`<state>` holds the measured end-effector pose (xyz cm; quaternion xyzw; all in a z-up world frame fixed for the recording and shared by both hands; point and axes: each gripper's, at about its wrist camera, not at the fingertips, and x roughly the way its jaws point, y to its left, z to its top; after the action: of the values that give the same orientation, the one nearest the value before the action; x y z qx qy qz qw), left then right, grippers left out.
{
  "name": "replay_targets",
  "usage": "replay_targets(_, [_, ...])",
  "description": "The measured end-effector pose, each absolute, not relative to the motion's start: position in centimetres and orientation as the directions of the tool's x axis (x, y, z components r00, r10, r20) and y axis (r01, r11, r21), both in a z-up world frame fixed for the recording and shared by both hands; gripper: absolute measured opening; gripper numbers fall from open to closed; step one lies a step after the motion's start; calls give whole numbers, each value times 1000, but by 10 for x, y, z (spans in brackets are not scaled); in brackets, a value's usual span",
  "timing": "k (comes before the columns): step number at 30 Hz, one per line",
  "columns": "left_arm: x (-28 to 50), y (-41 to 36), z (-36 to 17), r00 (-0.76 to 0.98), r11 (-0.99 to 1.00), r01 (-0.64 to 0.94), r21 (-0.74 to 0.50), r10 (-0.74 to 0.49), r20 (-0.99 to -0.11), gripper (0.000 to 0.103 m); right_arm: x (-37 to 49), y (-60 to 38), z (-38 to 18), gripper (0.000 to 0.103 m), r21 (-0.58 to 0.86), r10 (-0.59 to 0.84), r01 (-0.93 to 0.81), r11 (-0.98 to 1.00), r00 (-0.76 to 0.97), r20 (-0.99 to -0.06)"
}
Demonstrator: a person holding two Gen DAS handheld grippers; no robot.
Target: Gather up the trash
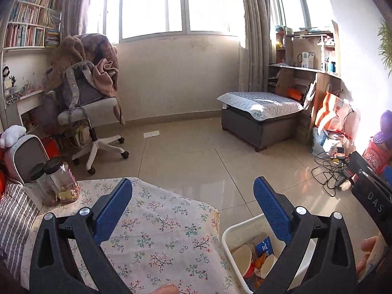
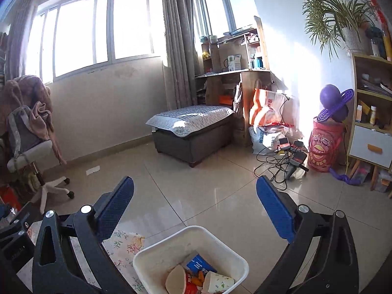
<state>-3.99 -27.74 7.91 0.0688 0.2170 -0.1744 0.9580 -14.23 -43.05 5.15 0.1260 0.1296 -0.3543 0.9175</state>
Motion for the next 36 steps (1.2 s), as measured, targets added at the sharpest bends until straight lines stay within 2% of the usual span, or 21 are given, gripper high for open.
replay_targets(4, [-37,-235,79,855,958,283,52,-227,-467,96,-126,-399,42,96,149,-528,620,770,752,-395])
replay_targets(8, [-43,-197,70,880,977,196,83,-137,-455,96,-113,-363,35,96,99,-498,580,809,764,-410])
replay_targets(12, [-49,-166,59,891,986,133,105,-72,-449,96,-105,-338,30,96,114,-433,526,843,789,-436])
replay_targets(19, [-34,-132,37,822,993,103,53,-55,-566,96,-94,-310,24,96,71,-366,438,896,820,-440])
replay_targets(25, [-32,-131,29,804,994,101,50,-52,-593,96,-92,-304,20,96,47,-365,429,902,816,-448])
replay_targets(36, [-31,-135,28,806,994,92,64,-37,-590,96,-91,-303,17,96,38,-359,424,905,808,-466])
